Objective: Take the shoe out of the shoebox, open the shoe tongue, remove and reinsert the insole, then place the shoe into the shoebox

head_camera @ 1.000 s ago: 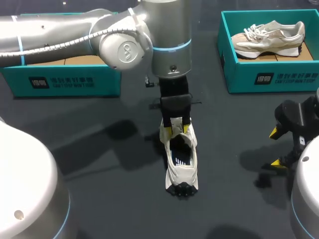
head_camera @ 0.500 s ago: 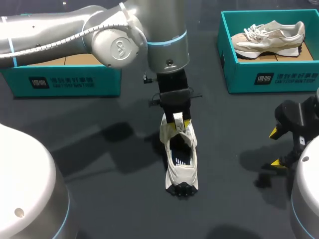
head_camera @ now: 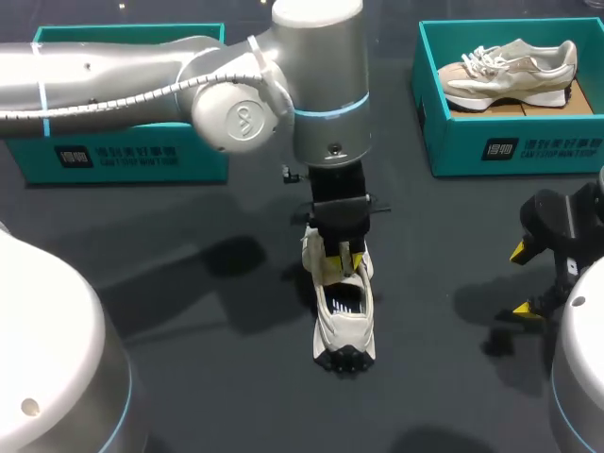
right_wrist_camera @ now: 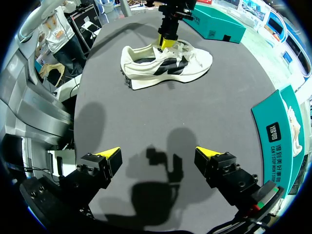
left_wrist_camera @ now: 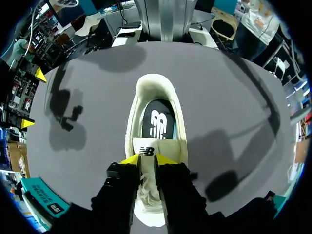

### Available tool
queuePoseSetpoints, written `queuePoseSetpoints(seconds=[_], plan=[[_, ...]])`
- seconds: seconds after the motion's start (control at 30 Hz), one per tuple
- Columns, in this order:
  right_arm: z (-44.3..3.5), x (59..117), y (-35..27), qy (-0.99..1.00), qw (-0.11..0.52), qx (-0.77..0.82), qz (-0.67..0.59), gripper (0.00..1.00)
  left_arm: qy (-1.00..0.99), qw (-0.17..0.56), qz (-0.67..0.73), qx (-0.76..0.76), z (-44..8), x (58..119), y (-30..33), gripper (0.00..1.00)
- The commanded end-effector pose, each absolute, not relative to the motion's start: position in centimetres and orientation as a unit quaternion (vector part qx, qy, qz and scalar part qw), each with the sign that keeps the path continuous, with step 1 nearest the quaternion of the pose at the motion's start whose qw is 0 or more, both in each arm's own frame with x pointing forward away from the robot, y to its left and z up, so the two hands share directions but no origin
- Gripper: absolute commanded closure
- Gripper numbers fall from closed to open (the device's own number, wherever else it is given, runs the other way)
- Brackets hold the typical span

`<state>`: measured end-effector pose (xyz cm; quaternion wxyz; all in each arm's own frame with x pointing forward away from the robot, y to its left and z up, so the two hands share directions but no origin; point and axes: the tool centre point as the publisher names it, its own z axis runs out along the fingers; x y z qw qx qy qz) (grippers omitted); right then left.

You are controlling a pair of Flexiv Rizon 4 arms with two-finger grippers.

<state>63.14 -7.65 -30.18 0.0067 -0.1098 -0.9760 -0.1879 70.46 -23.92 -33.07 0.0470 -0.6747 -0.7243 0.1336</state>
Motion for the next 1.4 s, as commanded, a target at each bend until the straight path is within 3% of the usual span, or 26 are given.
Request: queuePoseSetpoints(seconds=[0.03,0.37,0.73,0.83,0.87,0.9,0.97,1.3,1.4], plan=[[-30.2,63.0,-7.7,-0.976,0.006,-0.110,-0.187,0.00,-0.726,0.035,0.133,-0.674,-32.1,70.0,-22.9,0.83],[-30.2,63.0,-7.7,-0.976,0.006,-0.110,-0.187,0.00,-0.729,0.069,0.122,-0.670,-35.8,69.2,-23.4,0.81],[-30.2,63.0,-7.7,-0.976,0.006,-0.110,-0.187,0.00,-0.757,0.020,0.142,-0.638,-28.6,68.9,-21.2,0.78],[-30.2,63.0,-7.7,-0.976,0.006,-0.110,-0.187,0.00,-0.776,0.034,0.152,-0.611,-27.4,68.4,-21.0,0.53],[-30.2,63.0,-7.7,-0.976,0.006,-0.110,-0.187,0.00,-0.781,0.046,0.148,-0.605,-27.2,68.3,-21.0,0.19],[-30.2,63.0,-7.7,-0.976,0.006,-0.110,-0.187,0.00,-0.783,0.062,0.138,-0.603,-26.9,68.3,-21.0,0.00],[-30.2,63.0,-7.7,-0.976,0.006,-0.110,-0.187,0.00,-0.786,0.056,0.082,-0.611,-26.3,68.4,-20.8,0.00],[-30.2,63.0,-7.7,-0.976,0.006,-0.110,-0.187,0.00,-0.786,0.056,0.082,-0.611,-26.3,68.4,-20.8,0.00],[-30.2,63.0,-7.7,-0.976,0.006,-0.110,-0.187,0.00,-0.824,0.077,0.108,-0.550,-26.8,68.1,-20.8,0.00]])
